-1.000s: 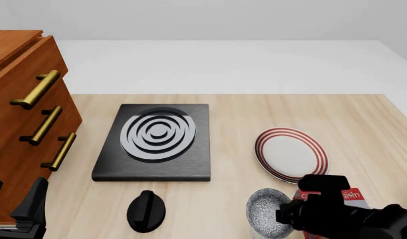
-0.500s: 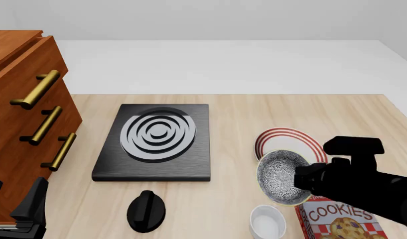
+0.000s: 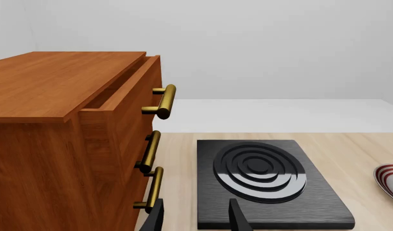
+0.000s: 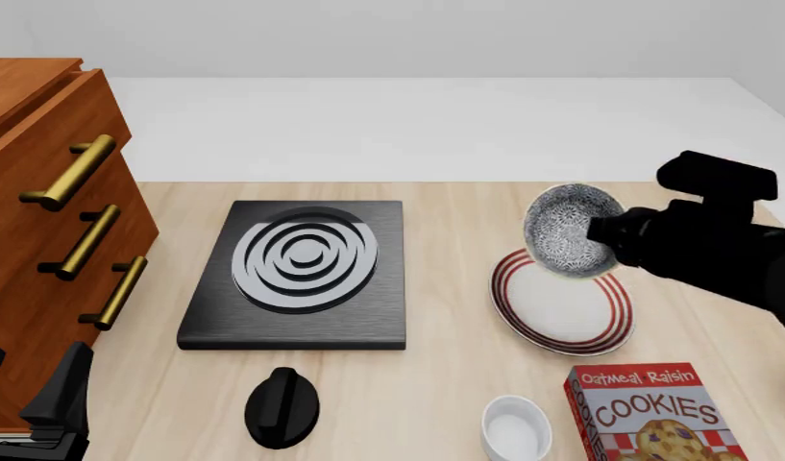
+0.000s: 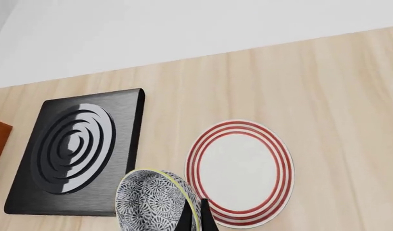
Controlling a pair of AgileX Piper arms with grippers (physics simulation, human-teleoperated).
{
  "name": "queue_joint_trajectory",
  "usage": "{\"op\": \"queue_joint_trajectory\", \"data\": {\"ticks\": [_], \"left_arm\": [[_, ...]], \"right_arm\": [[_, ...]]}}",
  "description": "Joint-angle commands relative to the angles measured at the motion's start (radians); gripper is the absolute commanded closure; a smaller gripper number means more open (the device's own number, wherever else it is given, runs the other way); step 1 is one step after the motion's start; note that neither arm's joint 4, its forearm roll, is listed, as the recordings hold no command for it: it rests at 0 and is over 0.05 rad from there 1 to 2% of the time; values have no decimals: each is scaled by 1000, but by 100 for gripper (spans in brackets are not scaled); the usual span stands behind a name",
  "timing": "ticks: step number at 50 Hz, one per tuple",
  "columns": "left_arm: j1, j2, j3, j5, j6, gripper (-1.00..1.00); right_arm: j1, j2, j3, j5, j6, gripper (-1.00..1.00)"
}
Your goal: Pick the akita bowl on the ramekin and place it on the plate.
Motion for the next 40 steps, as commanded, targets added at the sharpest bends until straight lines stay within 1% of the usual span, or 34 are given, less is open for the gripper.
{"op": "queue_joint_trajectory", "data": {"ticks": [1,5,15,17,19,22,24,28,29,31,40], "left_arm": [[0,0,0,0,0,-100],[0,0,0,0,0,-100],[0,0,0,0,0,-100],[0,0,0,0,0,-100],[0,0,0,0,0,-100],[0,0,0,0,0,-100],[0,0,0,0,0,-100],[0,0,0,0,0,-100],[0,0,0,0,0,-100],[0,0,0,0,0,-100],[0,0,0,0,0,-100]], "right_arm": [[-66,145,-51,-105,28,100],[-87,215,-60,-146,37,100],[-102,373,-46,-253,62,100],[-98,393,-39,-269,86,100],[-102,413,-38,-283,89,100],[-92,448,-19,-316,136,100],[-98,458,-19,-324,132,100],[-106,479,-7,-345,146,100],[-104,482,-1,-351,157,100],[-108,487,2,-357,154,100],[-121,528,22,-401,172,100]]}}
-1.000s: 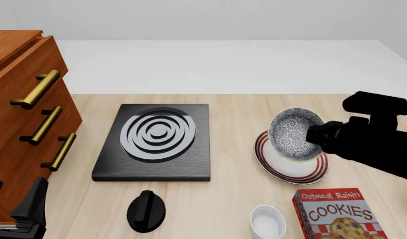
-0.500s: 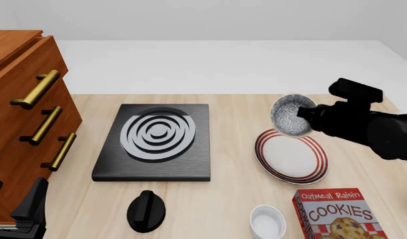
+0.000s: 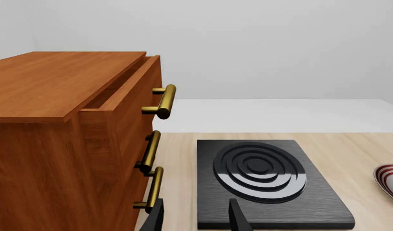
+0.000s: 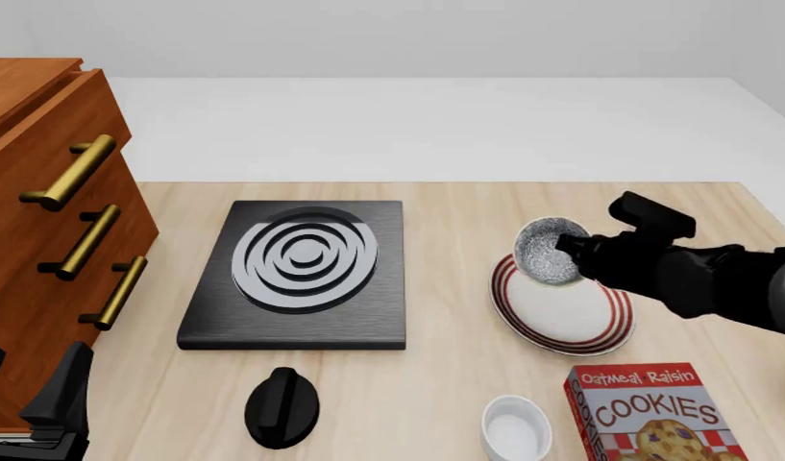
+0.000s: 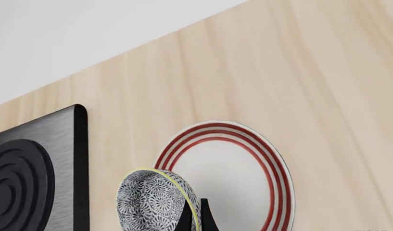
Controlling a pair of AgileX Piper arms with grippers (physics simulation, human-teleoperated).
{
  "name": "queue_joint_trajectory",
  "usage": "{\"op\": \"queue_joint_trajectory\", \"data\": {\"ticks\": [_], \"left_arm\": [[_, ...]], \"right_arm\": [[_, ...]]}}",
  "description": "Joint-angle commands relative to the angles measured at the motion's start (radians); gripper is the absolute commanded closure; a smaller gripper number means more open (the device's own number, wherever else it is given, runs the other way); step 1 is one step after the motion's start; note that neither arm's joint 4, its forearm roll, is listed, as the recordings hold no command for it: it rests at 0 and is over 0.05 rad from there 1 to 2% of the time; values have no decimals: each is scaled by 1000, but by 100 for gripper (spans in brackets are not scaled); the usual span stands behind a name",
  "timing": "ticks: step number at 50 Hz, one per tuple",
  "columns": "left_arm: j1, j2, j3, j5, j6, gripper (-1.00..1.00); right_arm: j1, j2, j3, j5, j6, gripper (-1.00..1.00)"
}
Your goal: Pick the akita bowl on the ramekin and place it on the plate.
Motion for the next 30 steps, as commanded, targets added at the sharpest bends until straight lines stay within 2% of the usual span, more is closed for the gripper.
{"op": "queue_joint_trajectory", "data": {"ticks": [1,12,30], "left_arm": [[0,0,0,0,0,-100],[0,0,0,0,0,-100],[0,0,0,0,0,-100]], "right_arm": [[-14,59,19,-61,32,100],[-27,112,36,-107,53,100],[-51,163,37,-141,54,100]]}}
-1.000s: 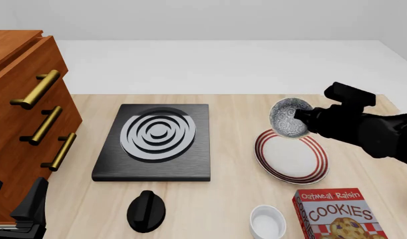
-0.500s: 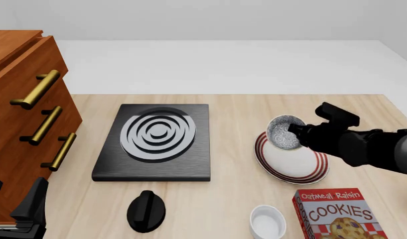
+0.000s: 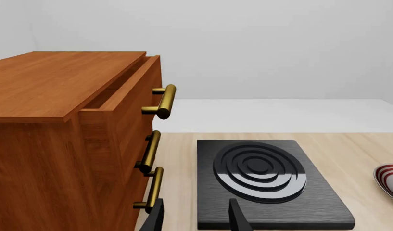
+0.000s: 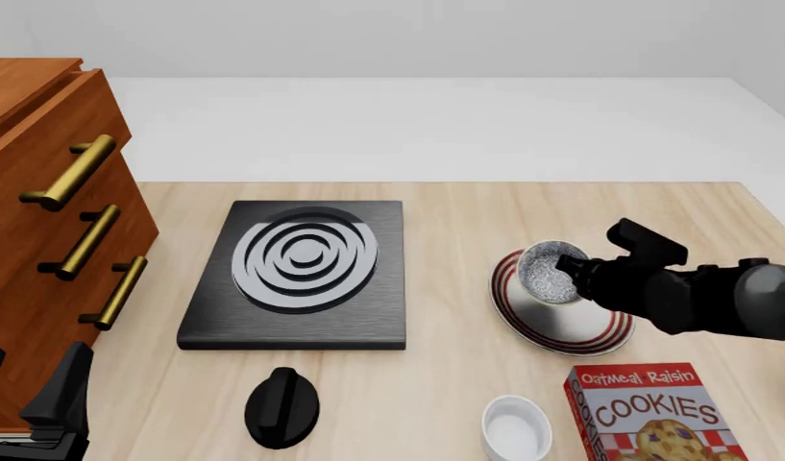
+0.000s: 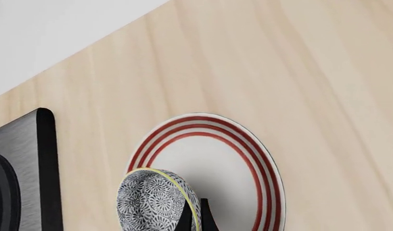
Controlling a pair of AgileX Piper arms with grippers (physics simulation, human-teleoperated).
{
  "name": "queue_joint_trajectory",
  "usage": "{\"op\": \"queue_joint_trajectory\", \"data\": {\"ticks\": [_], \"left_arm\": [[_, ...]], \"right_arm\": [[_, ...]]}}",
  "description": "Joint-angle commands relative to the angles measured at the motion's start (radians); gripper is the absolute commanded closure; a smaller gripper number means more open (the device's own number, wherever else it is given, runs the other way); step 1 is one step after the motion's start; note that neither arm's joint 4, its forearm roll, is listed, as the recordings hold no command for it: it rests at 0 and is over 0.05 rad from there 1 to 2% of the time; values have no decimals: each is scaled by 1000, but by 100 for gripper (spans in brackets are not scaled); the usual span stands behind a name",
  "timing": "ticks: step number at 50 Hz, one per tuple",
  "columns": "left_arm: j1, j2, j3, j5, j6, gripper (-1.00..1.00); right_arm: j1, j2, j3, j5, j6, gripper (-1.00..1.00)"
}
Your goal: Pick the akita bowl on the ramekin and place it on the plate.
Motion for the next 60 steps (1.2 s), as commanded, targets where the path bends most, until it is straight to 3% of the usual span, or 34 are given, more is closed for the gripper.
{"op": "queue_joint_trajectory", "data": {"ticks": [1,28,59,60], "left_arm": [[0,0,0,0,0,-100],[0,0,0,0,0,-100],[0,0,0,0,0,-100],[0,0,0,0,0,-100]], "right_arm": [[-15,29,-1,-26,11,100],[-13,60,20,-74,44,100],[-23,69,32,-94,45,100],[-24,68,33,-96,50,-100]]}}
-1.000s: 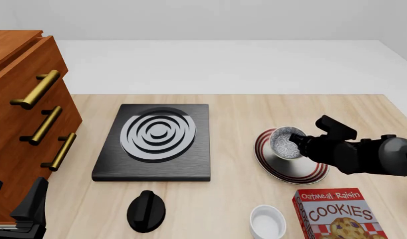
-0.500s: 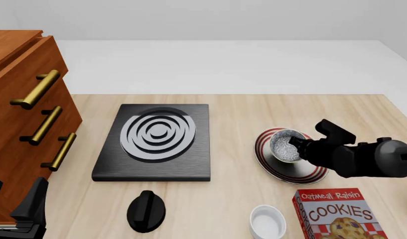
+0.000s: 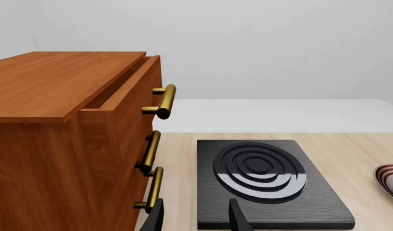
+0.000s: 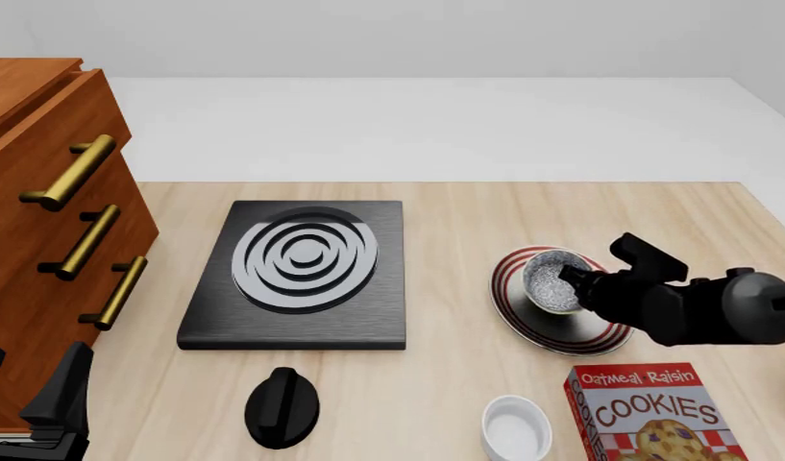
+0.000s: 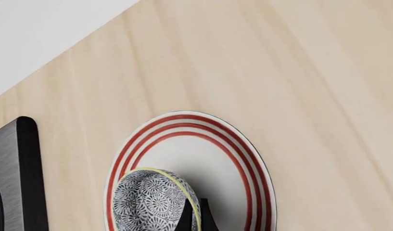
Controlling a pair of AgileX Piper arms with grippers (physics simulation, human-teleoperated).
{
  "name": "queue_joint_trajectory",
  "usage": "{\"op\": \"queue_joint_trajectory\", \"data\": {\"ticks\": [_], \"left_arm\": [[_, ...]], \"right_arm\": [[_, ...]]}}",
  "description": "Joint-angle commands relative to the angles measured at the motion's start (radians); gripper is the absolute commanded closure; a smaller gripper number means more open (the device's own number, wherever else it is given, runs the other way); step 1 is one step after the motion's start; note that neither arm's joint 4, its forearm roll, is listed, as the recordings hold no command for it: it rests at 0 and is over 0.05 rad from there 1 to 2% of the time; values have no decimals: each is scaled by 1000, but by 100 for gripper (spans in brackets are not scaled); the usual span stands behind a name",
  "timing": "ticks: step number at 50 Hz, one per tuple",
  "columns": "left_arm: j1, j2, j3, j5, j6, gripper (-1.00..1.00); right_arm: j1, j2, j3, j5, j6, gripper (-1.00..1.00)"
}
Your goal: Pick the akita bowl on the ramekin and place it on the plate.
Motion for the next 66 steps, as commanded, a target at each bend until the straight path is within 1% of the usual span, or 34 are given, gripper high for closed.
{"op": "queue_joint_trajectory", "data": {"ticks": [1,4,12,14,18,22,24,25,26,28,32,33,35,36,37,38,39,40,42,44,45,47,48,50,51,52,53,54,55,57,60,62,63,66], "left_arm": [[0,0,0,0,0,-100],[0,0,0,0,0,-100],[0,0,0,0,0,-100],[0,0,0,0,0,-100],[0,0,0,0,0,-100],[0,0,0,0,0,-100],[0,0,0,0,0,-100],[0,0,0,0,0,-100],[0,0,0,0,0,-100],[0,0,0,0,0,-100],[0,0,0,0,0,-100],[0,0,0,0,0,-100],[0,0,0,0,0,-100],[0,0,0,0,0,-100],[0,0,0,0,0,-100],[0,0,0,0,0,-100],[0,0,0,0,0,-100],[0,0,0,0,0,-100],[0,0,0,0,0,-100],[0,0,0,0,0,-100],[0,0,0,0,0,-100],[0,0,0,0,0,-100],[0,0,0,0,0,-100],[0,0,0,0,0,-100],[0,0,0,0,0,-100],[0,0,0,0,0,-100],[0,0,0,0,0,-100],[0,0,0,0,0,-100],[0,0,0,0,0,-100],[0,0,0,0,0,-100],[0,0,0,0,0,-100],[0,0,0,0,0,-100],[0,0,0,0,0,-100],[0,0,0,0,0,-100]], "right_arm": [[5,-6,6,-10,19,-100],[2,-14,8,-8,26,-100],[-5,-39,8,8,14,-100],[3,-48,14,7,22,-100],[-13,-80,10,31,7,-100],[-24,-141,16,63,1,-100],[-36,-175,15,88,-14,-100],[-33,-194,22,93,-4,-100],[-34,-228,21,115,-21,-100],[-54,-267,25,135,-21,-100],[-55,-433,44,227,-41,-100],[-71,-479,47,257,-47,-100],[-66,-555,37,316,-85,-100],[-53,-655,42,376,-66,-100],[-36,-714,32,422,-79,-100],[-43,-753,26,451,-83,-100],[-49,-792,12,485,-103,-100],[-25,-851,5,529,-92,-100],[-12,-974,-25,629,-98,-100],[-15,-1034,-39,678,-102,-100],[-20,-1077,-60,715,-132,-100],[-13,-1149,-76,771,-117,-100],[-17,-1198,-114,818,-172,-100],[-32,-1247,-137,860,-185,-100],[-32,-1247,-137,860,-185,-100],[-33,-1282,-161,892,-223,-100],[-35,-1298,-171,903,-224,-100],[-22,-1328,-205,936,-265,-100],[-22,-1328,-205,936,-265,-100],[-25,-1378,-249,969,-316,-100],[-32,-1419,-258,983,-344,-100],[-23,-1455,-226,977,-335,-100],[-26,-1487,-222,966,-313,-100],[-58,-1551,-206,949,-485,-100]]}}
